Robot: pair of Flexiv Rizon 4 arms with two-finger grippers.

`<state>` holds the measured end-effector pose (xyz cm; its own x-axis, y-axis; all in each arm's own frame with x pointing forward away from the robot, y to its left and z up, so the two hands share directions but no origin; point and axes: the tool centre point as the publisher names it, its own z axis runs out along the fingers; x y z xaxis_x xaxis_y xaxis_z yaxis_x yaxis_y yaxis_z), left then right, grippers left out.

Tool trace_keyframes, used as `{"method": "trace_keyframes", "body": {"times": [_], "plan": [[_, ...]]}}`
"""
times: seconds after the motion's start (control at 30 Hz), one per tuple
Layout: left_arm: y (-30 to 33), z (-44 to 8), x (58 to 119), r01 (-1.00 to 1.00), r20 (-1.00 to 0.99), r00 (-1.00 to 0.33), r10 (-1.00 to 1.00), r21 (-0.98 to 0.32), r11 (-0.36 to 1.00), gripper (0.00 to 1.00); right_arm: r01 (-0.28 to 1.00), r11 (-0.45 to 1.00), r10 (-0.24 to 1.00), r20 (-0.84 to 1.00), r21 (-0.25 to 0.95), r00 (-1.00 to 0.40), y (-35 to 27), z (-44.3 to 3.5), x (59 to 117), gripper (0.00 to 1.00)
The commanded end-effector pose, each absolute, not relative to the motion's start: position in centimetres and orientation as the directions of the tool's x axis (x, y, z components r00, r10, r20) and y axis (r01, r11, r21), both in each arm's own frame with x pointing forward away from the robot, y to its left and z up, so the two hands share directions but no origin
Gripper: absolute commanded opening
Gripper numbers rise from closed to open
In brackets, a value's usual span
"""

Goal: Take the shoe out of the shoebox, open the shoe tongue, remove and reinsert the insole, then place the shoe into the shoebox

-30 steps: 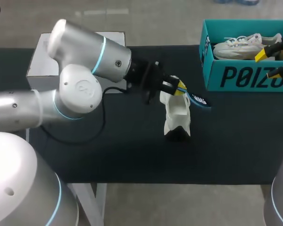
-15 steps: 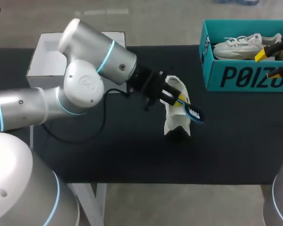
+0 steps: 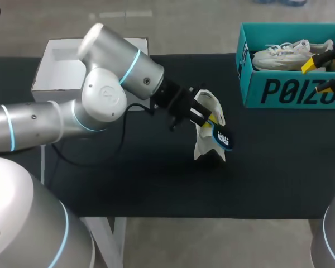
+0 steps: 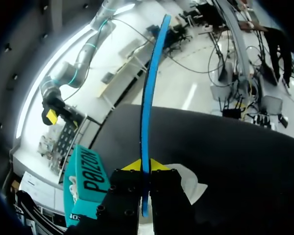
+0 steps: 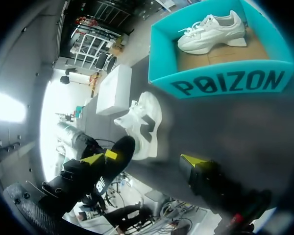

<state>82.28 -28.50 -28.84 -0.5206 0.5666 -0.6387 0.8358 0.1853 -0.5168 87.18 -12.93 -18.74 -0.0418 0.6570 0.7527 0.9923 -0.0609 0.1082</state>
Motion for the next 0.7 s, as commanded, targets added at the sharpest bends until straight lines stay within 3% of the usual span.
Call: {"method": "trace_keyframes", "body": {"times": [0.03,0.7], "plan": [[-28.7,-30.1,83.0,0.834,-0.641,-0.519,0.566,-0.524,0.172,0.00,0.992,-0.062,0.659,0.751,0.107,-0.040,-12.9,-18.7,87.1,1.00],[-27.6,-33.8,86.3,0.803,-0.606,-0.591,0.532,-0.501,0.322,0.00,0.992,-0.062,0.659,0.751,0.107,-0.040,-12.9,-18.7,87.1,1.00]]}}
